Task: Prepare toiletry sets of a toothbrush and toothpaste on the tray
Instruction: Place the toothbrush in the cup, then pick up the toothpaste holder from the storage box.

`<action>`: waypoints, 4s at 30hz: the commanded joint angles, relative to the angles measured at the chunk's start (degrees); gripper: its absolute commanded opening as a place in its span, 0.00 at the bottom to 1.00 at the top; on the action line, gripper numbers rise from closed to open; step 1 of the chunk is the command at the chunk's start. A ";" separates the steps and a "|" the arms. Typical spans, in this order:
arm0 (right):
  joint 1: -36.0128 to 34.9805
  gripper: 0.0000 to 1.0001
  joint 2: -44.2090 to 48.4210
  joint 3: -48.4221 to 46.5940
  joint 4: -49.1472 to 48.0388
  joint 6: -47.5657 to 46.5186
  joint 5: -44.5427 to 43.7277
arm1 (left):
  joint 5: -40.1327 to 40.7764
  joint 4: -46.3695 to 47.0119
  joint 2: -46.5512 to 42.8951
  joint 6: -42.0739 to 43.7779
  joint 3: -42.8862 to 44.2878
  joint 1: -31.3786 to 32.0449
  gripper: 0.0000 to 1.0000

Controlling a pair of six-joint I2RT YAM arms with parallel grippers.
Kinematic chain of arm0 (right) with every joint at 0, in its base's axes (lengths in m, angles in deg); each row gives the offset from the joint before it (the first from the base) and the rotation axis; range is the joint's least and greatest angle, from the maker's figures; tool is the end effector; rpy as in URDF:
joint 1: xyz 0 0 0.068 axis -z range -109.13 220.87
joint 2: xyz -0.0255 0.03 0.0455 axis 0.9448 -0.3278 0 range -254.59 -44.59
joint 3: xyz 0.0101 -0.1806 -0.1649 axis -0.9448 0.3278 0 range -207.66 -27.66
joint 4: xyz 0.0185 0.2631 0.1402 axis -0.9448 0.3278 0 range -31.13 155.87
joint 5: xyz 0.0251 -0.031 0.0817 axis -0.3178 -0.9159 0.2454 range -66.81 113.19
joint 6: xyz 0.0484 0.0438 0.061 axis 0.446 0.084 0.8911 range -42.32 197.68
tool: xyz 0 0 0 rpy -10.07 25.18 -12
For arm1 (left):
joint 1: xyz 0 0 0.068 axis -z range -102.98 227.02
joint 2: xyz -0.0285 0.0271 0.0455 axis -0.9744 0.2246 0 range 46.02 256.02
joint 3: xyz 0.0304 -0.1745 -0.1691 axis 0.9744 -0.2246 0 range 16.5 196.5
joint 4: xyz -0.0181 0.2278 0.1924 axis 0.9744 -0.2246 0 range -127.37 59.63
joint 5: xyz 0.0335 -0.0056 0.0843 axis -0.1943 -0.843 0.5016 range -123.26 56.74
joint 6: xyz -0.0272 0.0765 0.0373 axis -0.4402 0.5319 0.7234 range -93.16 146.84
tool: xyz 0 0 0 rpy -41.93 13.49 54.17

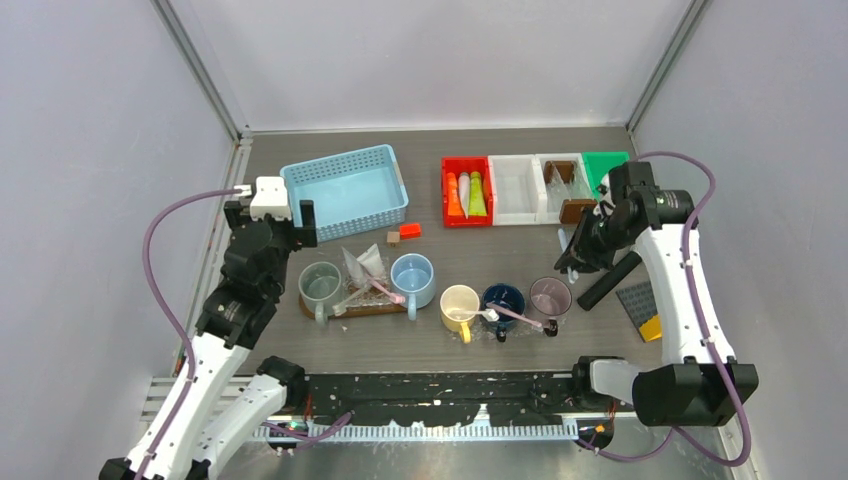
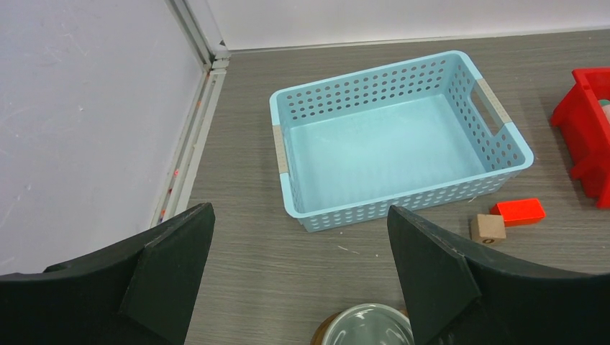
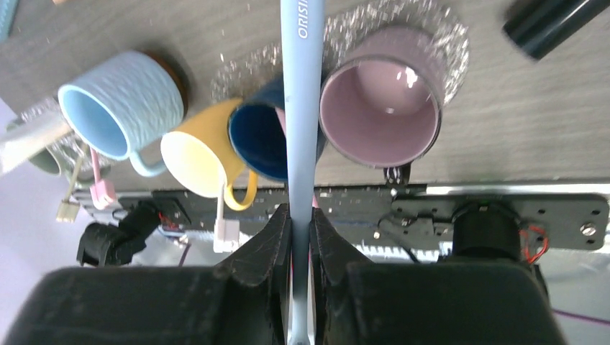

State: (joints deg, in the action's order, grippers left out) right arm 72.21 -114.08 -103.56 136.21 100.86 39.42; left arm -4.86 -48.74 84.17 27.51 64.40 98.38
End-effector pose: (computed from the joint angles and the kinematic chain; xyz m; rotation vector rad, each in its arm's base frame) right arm 0.2632 0.0161 0.2826 0.5347 2.7793 0.4860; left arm 0.2445 -0.0550 0.3445 -0.0375 1.7050 0.1574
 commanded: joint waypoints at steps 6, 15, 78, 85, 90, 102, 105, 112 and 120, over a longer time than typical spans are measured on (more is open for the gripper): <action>-3.43 0.01 5.73 6.13 8.15 3.36 6.35 | 0.38 3.53 1.01 0.61 0.18 0.26 0.93; -6.55 0.01 7.23 9.89 13.00 2.34 1.58 | 0.41 3.61 2.29 0.61 0.09 0.26 0.93; 7.15 0.70 -31.73 -27.04 -20.83 -0.82 -21.96 | -1.11 3.56 1.99 0.04 -0.17 0.26 0.93; 11.26 0.63 -44.51 -37.62 -19.79 -6.42 -14.82 | -1.00 3.43 2.92 0.12 -0.17 0.26 0.93; 11.30 0.61 -48.99 -42.26 -19.43 -9.84 -11.44 | -1.27 3.36 3.68 0.05 -0.09 0.26 0.93; 11.31 0.54 -54.76 -43.91 -17.93 -12.00 -6.13 | -1.34 3.34 4.17 0.02 -0.04 0.17 0.93; 11.15 0.51 -55.43 -43.94 -18.01 -12.60 -4.90 | -1.29 3.39 3.89 0.03 -0.09 0.17 0.93; 10.73 0.45 -56.79 -44.88 -16.77 -13.19 -7.05 | -1.25 3.34 3.57 0.11 -0.17 0.17 0.93; 8.49 0.15 -53.48 -45.49 -15.76 -15.09 -13.11 | -1.07 3.34 2.39 0.12 -0.16 0.18 0.93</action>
State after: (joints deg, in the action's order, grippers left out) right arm 81.98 -171.24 -146.33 118.96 87.50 30.44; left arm -5.93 -48.57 87.95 27.47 64.22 98.38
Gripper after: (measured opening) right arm 0.235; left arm 0.932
